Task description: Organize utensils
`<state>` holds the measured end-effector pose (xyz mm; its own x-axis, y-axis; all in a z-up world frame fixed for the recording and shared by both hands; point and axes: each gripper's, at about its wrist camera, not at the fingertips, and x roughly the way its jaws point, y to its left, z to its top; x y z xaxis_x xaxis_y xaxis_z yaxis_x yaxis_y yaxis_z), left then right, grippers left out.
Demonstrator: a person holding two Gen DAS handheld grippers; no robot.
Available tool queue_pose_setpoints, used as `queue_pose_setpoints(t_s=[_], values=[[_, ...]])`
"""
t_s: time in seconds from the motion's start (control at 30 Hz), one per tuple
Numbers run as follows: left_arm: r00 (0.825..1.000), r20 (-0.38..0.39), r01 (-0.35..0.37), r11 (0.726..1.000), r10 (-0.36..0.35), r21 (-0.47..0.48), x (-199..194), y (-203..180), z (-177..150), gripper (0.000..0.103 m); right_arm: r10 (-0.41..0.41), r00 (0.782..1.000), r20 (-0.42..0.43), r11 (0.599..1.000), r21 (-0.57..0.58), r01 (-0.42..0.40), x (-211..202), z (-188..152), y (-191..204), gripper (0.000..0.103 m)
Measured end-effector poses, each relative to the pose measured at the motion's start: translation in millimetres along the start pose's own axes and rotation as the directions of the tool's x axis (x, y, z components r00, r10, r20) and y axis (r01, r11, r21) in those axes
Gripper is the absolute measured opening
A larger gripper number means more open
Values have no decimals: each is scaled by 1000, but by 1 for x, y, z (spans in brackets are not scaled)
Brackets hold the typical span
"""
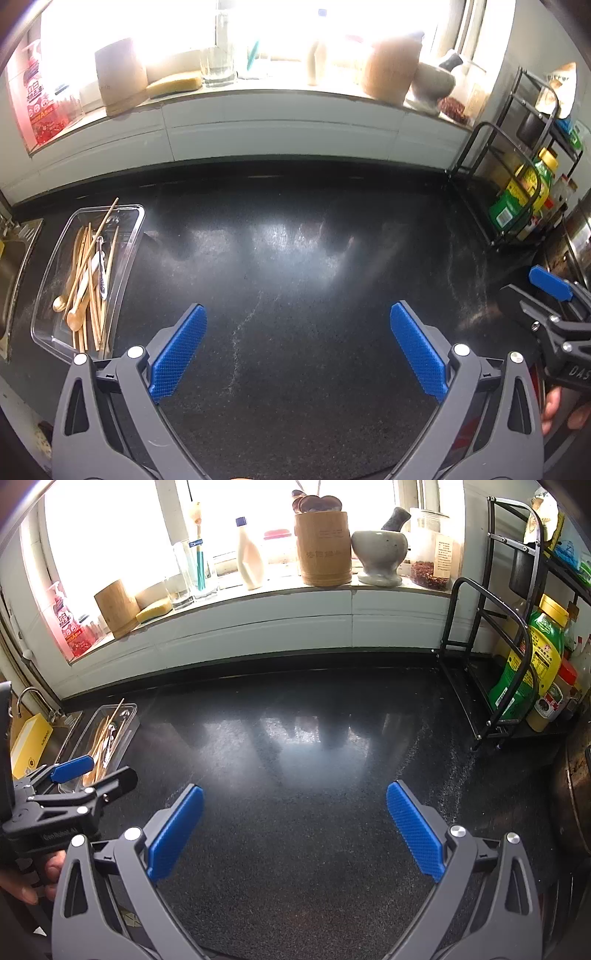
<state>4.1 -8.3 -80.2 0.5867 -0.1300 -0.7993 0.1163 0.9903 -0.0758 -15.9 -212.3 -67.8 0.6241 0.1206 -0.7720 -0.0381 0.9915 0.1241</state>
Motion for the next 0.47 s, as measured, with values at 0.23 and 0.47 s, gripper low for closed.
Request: queue_pose_setpoints(t_s=[0.23,0.47], values=[[1000,10,-18,1000,18,-4,-1,1,-1,97,3,1000,-3,1000,-1,-3,0,0,0,96],[999,-29,-42,999,42,-6,5,3,-4,97,7,1000,-6,1000,-7,-7,0,-1,-1,96]])
